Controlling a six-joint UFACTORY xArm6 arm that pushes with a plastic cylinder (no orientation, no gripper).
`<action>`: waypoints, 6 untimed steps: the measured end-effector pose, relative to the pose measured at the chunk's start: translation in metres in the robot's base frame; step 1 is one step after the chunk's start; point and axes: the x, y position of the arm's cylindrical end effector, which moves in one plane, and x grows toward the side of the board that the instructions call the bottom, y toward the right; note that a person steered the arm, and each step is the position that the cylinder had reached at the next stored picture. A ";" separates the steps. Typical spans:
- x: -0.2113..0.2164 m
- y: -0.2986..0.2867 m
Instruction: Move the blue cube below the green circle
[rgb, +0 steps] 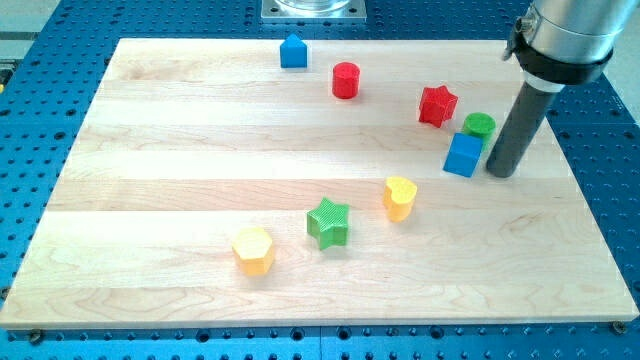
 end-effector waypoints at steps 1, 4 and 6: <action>0.038 -0.050; -0.053 -0.085; -0.020 -0.067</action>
